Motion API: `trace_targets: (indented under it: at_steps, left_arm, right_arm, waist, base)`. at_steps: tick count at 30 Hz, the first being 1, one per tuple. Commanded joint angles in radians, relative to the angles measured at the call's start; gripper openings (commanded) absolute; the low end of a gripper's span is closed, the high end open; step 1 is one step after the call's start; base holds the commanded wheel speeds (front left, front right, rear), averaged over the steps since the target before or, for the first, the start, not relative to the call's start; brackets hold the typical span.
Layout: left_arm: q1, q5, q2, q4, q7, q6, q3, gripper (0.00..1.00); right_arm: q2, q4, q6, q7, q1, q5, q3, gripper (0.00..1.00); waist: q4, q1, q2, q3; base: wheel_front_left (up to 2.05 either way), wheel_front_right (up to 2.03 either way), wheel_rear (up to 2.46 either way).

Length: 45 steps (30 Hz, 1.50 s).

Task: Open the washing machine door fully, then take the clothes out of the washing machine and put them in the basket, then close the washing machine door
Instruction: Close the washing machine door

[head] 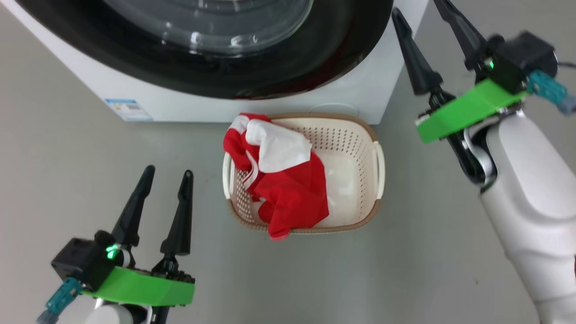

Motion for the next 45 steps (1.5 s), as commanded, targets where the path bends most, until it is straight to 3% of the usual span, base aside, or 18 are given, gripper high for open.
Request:
trace_targets:
  at_steps: [1, 22, 37, 45]
  left_arm:
    - [0.012, -0.006, 0.022, -0.017, -0.008, -0.006, 0.042, 1.0]
    - [0.195, -0.003, 0.05, 0.023, -0.008, -0.006, 0.089, 1.0]
    - [0.277, 0.074, 0.035, 0.014, -0.008, -0.006, 0.142, 1.0]
    - [0.298, 0.089, 0.034, -0.011, -0.008, -0.006, 0.155, 1.0]
  right_arm:
    - [0.021, -0.039, -0.004, -0.005, 0.039, -0.016, -0.009, 1.0]
    - [0.062, -0.265, -0.004, -0.005, 0.593, -0.077, -0.21, 1.0]
    - [0.052, -0.484, -0.004, -0.005, 0.824, -0.113, -0.274, 1.0]
    - [0.049, -0.522, -0.004, -0.005, 0.893, -0.098, -0.291, 1.0]
  waist:
    - [-0.049, 0.0, -0.0001, -0.061]
    - [-0.152, 0.0, -0.0001, -0.32]
    - [-0.161, 0.0, -0.0001, -0.386]
    - [-0.163, 0.0, -0.0001, -0.384]
  base:
    - [0.0, 0.0, 0.0]
    - [0.0, 0.0, 0.0]
    - [0.0, 0.0, 0.0]
    - [0.0, 0.0, 0.0]
